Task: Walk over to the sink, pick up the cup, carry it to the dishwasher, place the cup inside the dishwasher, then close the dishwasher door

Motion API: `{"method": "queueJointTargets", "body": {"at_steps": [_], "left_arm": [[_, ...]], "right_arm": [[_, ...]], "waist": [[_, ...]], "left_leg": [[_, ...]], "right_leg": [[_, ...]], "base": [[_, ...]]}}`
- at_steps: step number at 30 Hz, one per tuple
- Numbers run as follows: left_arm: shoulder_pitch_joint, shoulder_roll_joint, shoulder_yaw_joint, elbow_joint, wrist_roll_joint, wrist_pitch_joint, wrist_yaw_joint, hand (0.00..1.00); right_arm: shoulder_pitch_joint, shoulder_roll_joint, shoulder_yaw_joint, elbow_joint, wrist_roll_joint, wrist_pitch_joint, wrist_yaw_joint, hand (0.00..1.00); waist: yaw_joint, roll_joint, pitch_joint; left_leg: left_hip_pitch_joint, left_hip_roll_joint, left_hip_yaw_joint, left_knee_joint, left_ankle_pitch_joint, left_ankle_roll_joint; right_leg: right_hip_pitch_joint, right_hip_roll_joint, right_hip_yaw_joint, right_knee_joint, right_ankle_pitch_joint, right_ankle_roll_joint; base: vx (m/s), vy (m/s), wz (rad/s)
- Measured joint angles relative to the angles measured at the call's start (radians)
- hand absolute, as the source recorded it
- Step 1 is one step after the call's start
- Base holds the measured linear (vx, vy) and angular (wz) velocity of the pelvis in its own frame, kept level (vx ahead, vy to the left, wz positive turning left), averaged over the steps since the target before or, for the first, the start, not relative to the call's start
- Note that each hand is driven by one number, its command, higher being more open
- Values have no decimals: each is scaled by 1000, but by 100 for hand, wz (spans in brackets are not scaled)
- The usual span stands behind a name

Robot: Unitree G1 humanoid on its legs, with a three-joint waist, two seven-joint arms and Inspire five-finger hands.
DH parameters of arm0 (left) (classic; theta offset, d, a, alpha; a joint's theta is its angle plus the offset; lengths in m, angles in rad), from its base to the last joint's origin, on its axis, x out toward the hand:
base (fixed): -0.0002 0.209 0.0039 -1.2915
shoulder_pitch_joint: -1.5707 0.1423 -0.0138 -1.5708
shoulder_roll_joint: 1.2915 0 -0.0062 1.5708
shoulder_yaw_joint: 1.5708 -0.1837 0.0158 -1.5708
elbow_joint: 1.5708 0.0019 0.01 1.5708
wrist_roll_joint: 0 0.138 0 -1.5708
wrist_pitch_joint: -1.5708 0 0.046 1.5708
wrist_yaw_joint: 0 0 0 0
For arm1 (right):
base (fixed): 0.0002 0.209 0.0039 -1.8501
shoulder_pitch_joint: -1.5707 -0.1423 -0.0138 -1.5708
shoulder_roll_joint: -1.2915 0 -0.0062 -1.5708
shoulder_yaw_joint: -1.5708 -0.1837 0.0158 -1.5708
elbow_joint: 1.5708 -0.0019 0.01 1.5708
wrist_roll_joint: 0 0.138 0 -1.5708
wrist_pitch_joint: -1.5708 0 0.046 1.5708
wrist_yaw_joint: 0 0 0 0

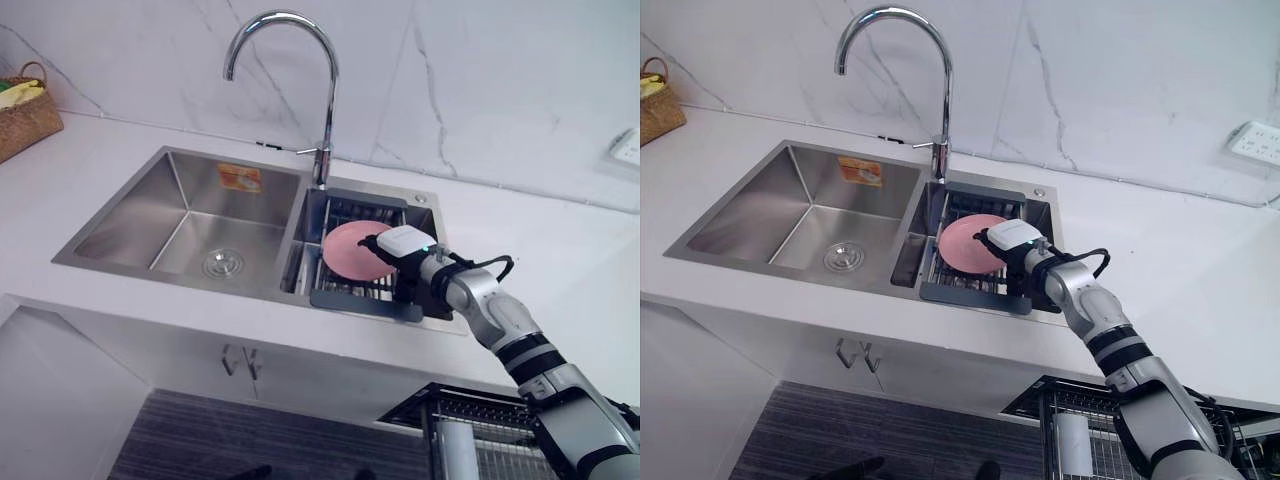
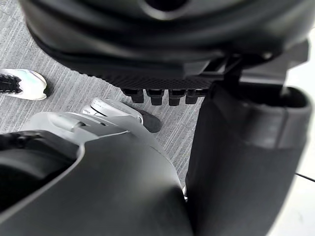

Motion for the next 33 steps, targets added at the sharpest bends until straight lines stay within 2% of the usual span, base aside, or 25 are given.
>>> {"method": "queueJointTargets", "body": {"at_steps": [6,10,15,17,25,30,33], "left_arm": [[4,0,0,0,0,-9,0,100],[11,0,2,0,0,-26,1,100],[21,-2,10,1,0,-51,4,100],[23,-6,19,2,0,-56,5,100],[31,-10,20,10,0,-87,3,100],[33,-12,20,12,0,-98,4,100],[40,-14,21,12,0,-107,6,100]], "right_arm": [[1,1,23,11,-42,-5,-112,0],[2,23,26,10,-109,-19,-257,0],[4,33,25,10,-189,19,-411,0],[4,32,23,10,-195,39,-444,0],[5,31,24,29,-180,55,-461,0],[40,29,1,9,-58,54,-476,0],[99,24,-67,-70,15,50,-484,0]], "waist": [[-3,0,0],[-3,0,0],[-4,3,2],[-5,4,3],[-7,9,6],[-9,10,6],[-25,15,7]], "left_leg": [[1,-1,-2,0,1,1],[1,-1,-2,0,1,1],[1,-3,-4,0,1,2],[1,-3,-5,0,1,2],[1,-6,-10,0,4,4],[0,-11,-11,2,4,5],[-3,-12,-15,4,4,5]], "right_leg": [[2,-1,-1,0,0,0],[2,-1,-1,0,0,0],[2,-3,-1,0,-2,2],[3,-3,-3,0,-2,2],[4,-6,-9,0,-3,4],[6,-11,-9,0,-3,6],[6,-12,-12,1,-4,7]], "base": [[0,0,0],[0,0,0],[0,0,0],[0,0,0],[0,0,1],[0,0,0],[0,0,4]]}}
